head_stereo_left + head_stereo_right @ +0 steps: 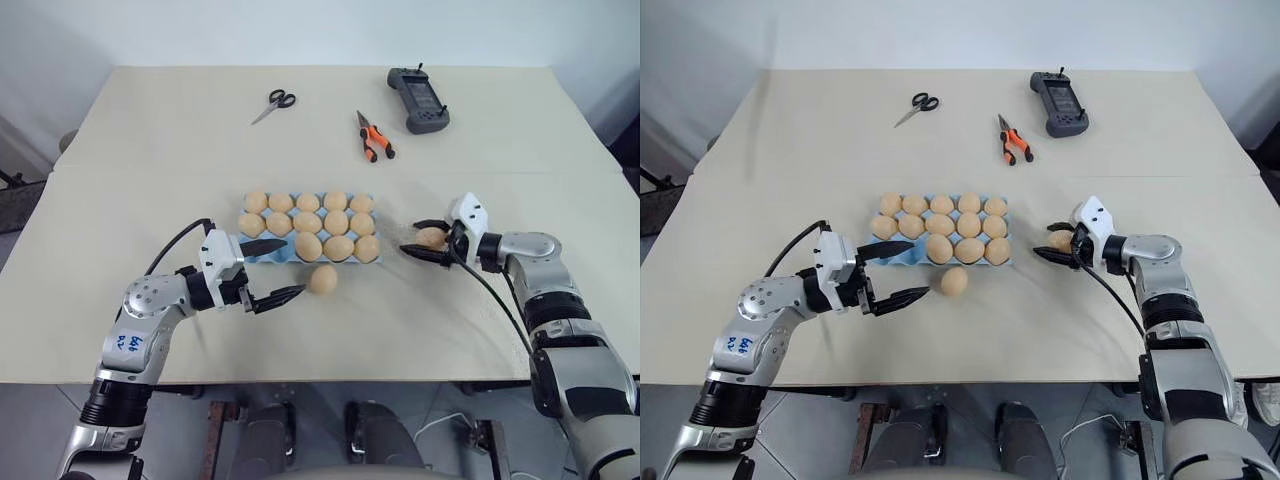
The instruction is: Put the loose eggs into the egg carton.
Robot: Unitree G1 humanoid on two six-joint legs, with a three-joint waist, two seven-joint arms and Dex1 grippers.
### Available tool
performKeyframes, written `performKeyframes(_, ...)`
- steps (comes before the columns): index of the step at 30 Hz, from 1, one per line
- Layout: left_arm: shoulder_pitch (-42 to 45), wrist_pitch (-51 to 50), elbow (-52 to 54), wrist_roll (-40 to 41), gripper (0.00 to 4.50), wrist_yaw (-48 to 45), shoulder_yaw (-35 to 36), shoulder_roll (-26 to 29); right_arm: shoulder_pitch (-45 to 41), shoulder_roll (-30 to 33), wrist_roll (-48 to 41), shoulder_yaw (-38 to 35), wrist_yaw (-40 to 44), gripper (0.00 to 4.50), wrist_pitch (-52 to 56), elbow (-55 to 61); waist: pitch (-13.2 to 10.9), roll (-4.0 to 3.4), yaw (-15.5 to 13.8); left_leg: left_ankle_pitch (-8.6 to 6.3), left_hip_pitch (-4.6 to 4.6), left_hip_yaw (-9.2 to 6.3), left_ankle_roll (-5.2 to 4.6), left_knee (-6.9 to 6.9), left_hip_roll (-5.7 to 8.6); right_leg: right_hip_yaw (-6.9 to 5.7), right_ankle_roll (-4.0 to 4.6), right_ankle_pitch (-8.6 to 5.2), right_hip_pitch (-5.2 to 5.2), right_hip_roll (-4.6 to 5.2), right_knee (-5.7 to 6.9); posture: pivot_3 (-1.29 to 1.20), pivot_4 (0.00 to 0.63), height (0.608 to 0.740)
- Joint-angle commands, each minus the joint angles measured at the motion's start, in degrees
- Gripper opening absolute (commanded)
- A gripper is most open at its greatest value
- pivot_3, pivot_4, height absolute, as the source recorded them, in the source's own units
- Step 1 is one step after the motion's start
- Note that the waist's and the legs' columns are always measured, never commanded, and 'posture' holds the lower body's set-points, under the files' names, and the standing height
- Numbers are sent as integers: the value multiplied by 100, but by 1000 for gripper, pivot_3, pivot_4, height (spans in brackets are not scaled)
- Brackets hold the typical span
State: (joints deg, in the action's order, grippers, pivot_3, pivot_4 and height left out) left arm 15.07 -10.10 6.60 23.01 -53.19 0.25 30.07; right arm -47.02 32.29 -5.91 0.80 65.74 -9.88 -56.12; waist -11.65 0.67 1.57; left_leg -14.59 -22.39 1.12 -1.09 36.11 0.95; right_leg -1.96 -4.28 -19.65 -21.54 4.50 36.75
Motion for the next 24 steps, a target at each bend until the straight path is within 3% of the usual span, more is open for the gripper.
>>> performKeyframes(1, -124, 60, 299, 67, 4500, 57, 197, 74, -112, 114, -6, -110, 36, 1931, -137, -20, 0, 0, 2, 0, 0, 0, 1, -1, -1, -1, 0, 0, 0, 0, 0, 0, 150, 740)
performKeyframes(4, -296, 74, 363, 68, 4500, 161, 374, 108, -31, 111, -154, -128, 272, 1791, -26, 389, -1, -1, 15, -1, 1, 0, 1, 0, -2, -1, 0, 0, 0, -1, 2, 0, 150, 740)
performKeyframes(7, -687, 84, 434, 129, 4500, 381, 863, 197, 132, -99, -694, -126, 592, 1791, 777, 1810, -5, -8, 45, -1, 2, 2, 1, -1, -5, 2, 1, 0, -3, -2, 6, 0, 150, 740)
performKeyframes(15, -1777, -16, 755, 312, 4500, 756, 1980, 381, 150, -1104, -1262, 642, -241, 1791, 3368, 4885, -5, -9, 23, -8, 4, -6, 17, -7, -20, -15, 14, -7, -14, -2, 12, 0, 150, 740)
performKeyframes(20, -2068, 1, 850, 336, 4500, 928, 2196, 318, -188, -2039, -799, 1240, -1148, 1791, 3769, 4716, -5, -9, 4, -30, -5, -6, 39, -9, -18, -15, 17, -8, -21, 3, 0, 0, 150, 740)
performKeyframes(24, -2167, -18, 1016, 360, 4500, 1020, 2174, 268, -395, -2412, -310, 1600, -1522, 1791, 3289, 4106, -3, -6, 15, -32, -19, -5, 37, -9, -15, -19, 18, -8, -35, 6, -1, 0, 150, 740)
